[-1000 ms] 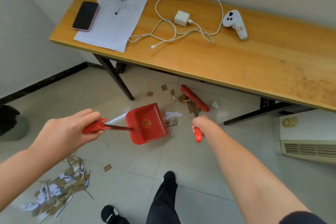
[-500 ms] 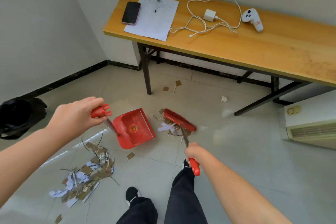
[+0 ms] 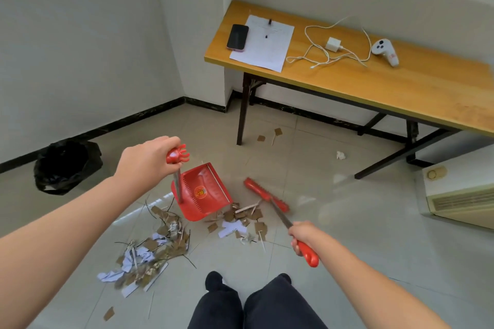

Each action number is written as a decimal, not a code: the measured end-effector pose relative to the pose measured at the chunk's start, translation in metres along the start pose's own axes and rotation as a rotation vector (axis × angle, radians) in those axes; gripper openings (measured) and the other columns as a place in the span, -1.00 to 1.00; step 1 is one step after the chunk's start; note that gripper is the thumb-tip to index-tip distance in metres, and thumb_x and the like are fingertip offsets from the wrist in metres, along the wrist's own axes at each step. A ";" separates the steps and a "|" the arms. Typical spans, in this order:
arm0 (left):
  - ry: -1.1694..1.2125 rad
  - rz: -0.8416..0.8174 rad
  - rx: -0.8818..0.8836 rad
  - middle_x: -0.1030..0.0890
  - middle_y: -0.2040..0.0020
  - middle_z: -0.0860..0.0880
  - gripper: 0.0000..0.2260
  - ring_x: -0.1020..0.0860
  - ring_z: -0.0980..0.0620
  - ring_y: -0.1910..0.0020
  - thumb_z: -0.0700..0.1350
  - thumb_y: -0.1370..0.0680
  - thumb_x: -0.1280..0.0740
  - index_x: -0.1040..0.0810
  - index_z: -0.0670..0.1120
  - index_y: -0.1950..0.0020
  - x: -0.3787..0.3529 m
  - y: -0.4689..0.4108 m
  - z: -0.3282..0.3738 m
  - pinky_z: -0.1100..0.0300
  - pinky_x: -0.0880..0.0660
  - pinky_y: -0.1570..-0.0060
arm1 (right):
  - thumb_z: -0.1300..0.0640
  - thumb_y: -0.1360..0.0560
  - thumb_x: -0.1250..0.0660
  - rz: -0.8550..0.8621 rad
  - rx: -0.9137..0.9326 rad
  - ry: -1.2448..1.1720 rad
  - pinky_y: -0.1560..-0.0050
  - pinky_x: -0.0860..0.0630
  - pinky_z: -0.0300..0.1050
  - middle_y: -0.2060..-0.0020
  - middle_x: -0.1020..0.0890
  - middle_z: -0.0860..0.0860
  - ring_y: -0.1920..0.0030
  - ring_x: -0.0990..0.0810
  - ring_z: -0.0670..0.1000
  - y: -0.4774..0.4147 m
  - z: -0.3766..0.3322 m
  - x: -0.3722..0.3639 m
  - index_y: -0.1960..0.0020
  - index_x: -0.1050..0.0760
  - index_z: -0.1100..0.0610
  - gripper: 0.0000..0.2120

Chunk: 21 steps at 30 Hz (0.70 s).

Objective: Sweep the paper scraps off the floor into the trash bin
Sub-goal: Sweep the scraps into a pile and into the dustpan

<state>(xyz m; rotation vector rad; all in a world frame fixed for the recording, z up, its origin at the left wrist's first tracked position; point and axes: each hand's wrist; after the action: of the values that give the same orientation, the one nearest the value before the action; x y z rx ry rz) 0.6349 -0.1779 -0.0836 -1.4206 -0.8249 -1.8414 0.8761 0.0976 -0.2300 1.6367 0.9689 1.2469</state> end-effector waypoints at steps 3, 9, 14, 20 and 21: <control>0.002 -0.010 -0.006 -0.47 0.21 0.07 -0.79 -0.51 0.01 0.22 0.00 -0.44 -0.40 -0.35 0.03 0.17 -0.006 -0.009 0.011 0.16 -0.41 0.37 | 0.27 -0.58 -0.06 0.054 0.052 -0.051 0.57 -0.31 -0.26 0.48 -0.36 0.08 0.53 -0.31 0.00 0.011 -0.033 0.017 -0.38 -0.42 0.16 -0.59; 0.042 -0.035 0.012 -0.46 0.19 0.09 -0.76 -0.51 0.03 0.23 0.09 -0.47 -0.40 -0.35 0.07 0.14 -0.027 -0.037 0.032 0.19 -0.34 0.40 | 0.27 -0.60 -0.03 0.164 0.127 -0.097 0.50 -0.30 -0.15 0.45 -0.38 0.12 0.49 -0.31 0.06 -0.004 -0.111 0.072 -0.41 -0.37 0.22 -0.60; 0.046 -0.023 0.088 -0.46 0.24 0.12 -0.76 -0.50 0.11 0.34 0.12 -0.46 -0.42 -0.36 0.12 0.14 -0.046 -0.059 0.040 0.21 -0.40 0.48 | 0.33 -0.57 -0.02 0.204 0.179 -0.050 0.41 -0.24 -0.18 0.46 -0.38 0.12 0.48 -0.29 0.01 -0.048 -0.186 0.127 -0.32 -0.39 0.22 -0.63; 0.095 -0.045 0.167 -0.46 0.29 0.15 -0.76 -0.50 0.16 0.38 0.10 -0.41 -0.47 -0.39 0.19 0.17 -0.058 -0.092 0.031 0.14 -0.45 0.48 | 0.34 -0.57 -0.05 0.136 0.132 -0.081 0.59 -0.29 -0.27 0.52 -0.41 0.09 0.51 -0.31 -0.01 -0.125 -0.263 0.166 0.24 -0.30 0.23 -0.78; 0.124 -0.065 0.187 -0.47 0.27 0.16 -0.77 -0.51 0.15 0.36 0.13 -0.40 -0.46 -0.40 0.22 0.16 -0.062 -0.098 0.024 0.10 -0.49 0.43 | 0.35 -0.57 -0.07 0.140 0.137 -0.102 0.62 -0.30 -0.34 0.49 -0.41 0.10 0.54 -0.31 -0.01 -0.141 -0.271 0.168 0.23 -0.30 0.25 -0.80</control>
<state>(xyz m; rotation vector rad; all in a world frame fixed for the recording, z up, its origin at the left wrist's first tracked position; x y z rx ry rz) 0.5811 -0.0941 -0.1474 -1.1639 -0.9630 -1.8276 0.6344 0.3462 -0.2660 1.8840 0.9058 1.1979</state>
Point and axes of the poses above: each hand's wrist, its own y-axis away from the middle knuckle, its own x-axis out of the back of the hand, z = x × y
